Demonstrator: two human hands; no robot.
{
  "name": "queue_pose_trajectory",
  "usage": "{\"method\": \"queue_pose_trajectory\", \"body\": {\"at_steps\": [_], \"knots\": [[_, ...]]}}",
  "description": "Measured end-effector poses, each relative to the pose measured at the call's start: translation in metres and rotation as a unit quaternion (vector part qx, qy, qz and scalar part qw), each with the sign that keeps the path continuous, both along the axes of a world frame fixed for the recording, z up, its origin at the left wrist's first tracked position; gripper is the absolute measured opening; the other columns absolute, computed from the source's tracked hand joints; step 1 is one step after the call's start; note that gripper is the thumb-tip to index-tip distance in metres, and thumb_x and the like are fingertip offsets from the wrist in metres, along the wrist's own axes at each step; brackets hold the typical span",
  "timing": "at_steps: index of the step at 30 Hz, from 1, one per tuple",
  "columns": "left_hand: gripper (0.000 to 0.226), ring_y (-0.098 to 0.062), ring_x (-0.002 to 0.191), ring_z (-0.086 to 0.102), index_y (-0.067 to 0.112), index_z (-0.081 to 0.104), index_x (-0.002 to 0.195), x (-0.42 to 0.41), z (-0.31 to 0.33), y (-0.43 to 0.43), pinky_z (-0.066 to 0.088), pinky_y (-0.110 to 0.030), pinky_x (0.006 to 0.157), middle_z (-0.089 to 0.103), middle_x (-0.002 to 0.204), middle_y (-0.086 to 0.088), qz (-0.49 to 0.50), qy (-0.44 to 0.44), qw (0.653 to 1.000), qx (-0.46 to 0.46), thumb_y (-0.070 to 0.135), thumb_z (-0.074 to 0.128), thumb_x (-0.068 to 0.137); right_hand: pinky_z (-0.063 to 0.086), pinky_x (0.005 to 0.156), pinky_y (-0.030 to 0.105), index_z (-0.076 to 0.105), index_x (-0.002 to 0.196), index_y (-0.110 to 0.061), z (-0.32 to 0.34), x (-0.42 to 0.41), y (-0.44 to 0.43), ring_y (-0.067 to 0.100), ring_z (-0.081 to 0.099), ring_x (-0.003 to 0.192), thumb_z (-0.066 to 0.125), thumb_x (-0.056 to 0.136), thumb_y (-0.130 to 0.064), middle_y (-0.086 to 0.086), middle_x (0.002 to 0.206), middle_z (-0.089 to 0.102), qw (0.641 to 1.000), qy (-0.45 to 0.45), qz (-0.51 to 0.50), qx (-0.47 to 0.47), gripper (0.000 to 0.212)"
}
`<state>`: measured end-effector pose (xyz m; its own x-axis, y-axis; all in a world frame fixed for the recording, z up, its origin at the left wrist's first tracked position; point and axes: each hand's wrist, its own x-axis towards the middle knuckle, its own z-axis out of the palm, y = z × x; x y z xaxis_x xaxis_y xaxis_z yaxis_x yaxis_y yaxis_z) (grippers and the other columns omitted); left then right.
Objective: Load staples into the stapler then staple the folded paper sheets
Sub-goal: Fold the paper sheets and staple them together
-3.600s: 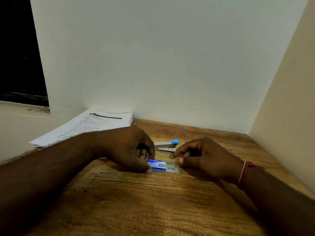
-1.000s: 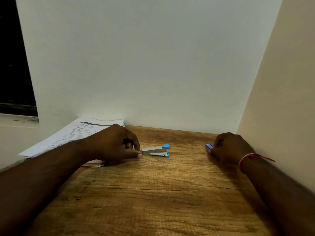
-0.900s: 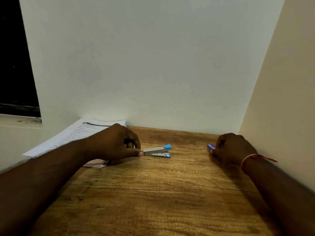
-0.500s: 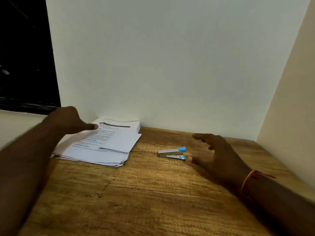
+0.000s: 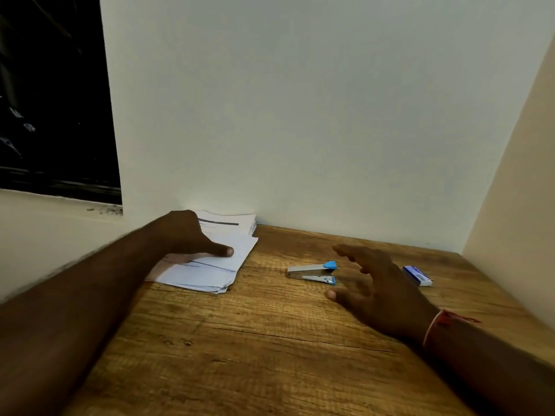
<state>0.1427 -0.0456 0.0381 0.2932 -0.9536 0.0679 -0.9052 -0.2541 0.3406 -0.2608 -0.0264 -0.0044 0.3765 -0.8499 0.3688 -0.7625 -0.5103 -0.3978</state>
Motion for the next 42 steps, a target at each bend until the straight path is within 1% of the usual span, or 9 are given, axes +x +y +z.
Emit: {"method": "queue_pose_trajectory", "body": {"at_steps": [3,6,10,14,18,22,27,33,42], "knots": [[0.082,-0.017,0.056,0.045,0.005,0.053,0.063,-0.007,-0.001,0.002,0.025,-0.033,0.054,0.061,0.071,-0.019,-0.009,0.036,0.999,0.015,0.074,0.097,0.062,0.051,0.114,0.037,0.033,0.154,-0.067,-0.002,0.002,-0.001,0.005,0.045,0.141,0.083,0.084,-0.070,-0.022,0.162,0.041,1.000,-0.002,-0.003,-0.011,0.087],[0.079,-0.023,0.065,0.055,-0.010,0.071,0.096,-0.012,0.000,0.003,0.025,-0.034,0.055,0.068,0.093,-0.017,-0.020,0.081,0.996,0.013,0.060,0.099,0.073,0.049,0.114,0.034,0.035,0.156,-0.064,-0.003,0.002,-0.001,0.002,0.043,0.138,0.083,0.083,-0.070,-0.026,0.158,0.041,1.000,-0.009,-0.006,-0.025,0.087],[0.049,-0.017,0.067,0.049,0.010,0.063,0.072,-0.012,0.001,0.002,0.032,-0.033,0.060,0.059,0.074,-0.006,-0.040,0.150,0.986,-0.056,0.047,0.079,0.101,0.051,0.110,0.032,0.041,0.153,-0.061,-0.001,0.001,0.003,0.000,0.050,0.131,0.086,0.084,-0.063,-0.038,0.144,0.042,0.998,-0.044,-0.009,-0.053,0.083],[0.036,-0.023,0.081,0.068,0.009,0.076,0.086,-0.028,0.009,0.007,0.048,-0.031,0.069,0.079,0.089,-0.007,-0.079,0.373,0.907,-0.180,0.037,0.074,0.107,0.055,0.086,0.022,0.064,0.133,-0.053,0.009,0.005,0.008,-0.002,0.065,0.114,0.088,0.085,-0.053,-0.033,0.129,0.062,0.977,-0.202,-0.033,-0.054,0.053],[0.031,-0.031,0.102,0.082,0.009,0.086,0.105,-0.077,0.012,0.022,0.064,-0.041,0.089,0.088,0.108,-0.007,-0.127,0.504,0.823,-0.229,0.039,0.078,0.103,0.064,0.098,0.037,0.083,0.109,-0.030,0.018,0.016,0.017,0.004,0.078,0.107,0.089,0.088,-0.024,-0.014,0.112,0.083,0.910,-0.412,0.028,0.017,0.023],[0.029,-0.034,0.112,0.083,0.009,0.086,0.114,-0.121,0.010,0.042,0.069,-0.041,0.096,0.088,0.114,-0.008,-0.170,0.572,0.774,-0.213,0.034,0.076,0.104,0.064,0.099,0.042,0.086,0.112,-0.020,0.022,0.021,0.027,0.018,0.081,0.111,0.086,0.090,-0.012,-0.002,0.115,0.086,0.875,-0.471,0.083,0.083,0.024],[0.027,-0.040,0.118,0.081,0.012,0.089,0.111,-0.137,0.002,0.054,0.057,-0.061,0.115,0.087,0.117,-0.011,-0.178,0.591,0.763,-0.193,0.035,0.076,0.103,0.067,0.081,0.033,0.085,0.113,-0.006,0.024,0.019,0.028,0.027,0.082,0.100,0.084,0.088,-0.010,0.012,0.106,0.086,0.852,-0.505,0.107,0.084,0.025],[0.020,-0.020,0.101,0.086,0.017,0.084,0.120,-0.143,0.001,0.063,0.065,-0.047,0.105,0.089,0.102,-0.005,-0.213,0.518,0.793,-0.241,0.020,0.081,0.101,0.067,0.077,0.033,0.088,0.106,-0.013,0.027,0.016,0.026,0.017,0.077,0.082,0.085,0.091,-0.001,0.008,0.101,0.087,0.856,-0.506,0.071,0.076,0.019],[0.057,-0.025,0.099,0.082,0.046,0.070,0.145,-0.142,-0.002,0.062,0.065,-0.037,0.104,0.085,0.107,0.006,-0.281,0.404,0.810,-0.320,0.011,0.080,0.101,0.067,0.085,0.037,0.089,0.104,-0.014,0.032,0.013,0.024,0.020,0.080,0.096,0.083,0.091,0.001,0.008,0.104,0.087,0.842,-0.533,0.058,0.067,0.020]]}}
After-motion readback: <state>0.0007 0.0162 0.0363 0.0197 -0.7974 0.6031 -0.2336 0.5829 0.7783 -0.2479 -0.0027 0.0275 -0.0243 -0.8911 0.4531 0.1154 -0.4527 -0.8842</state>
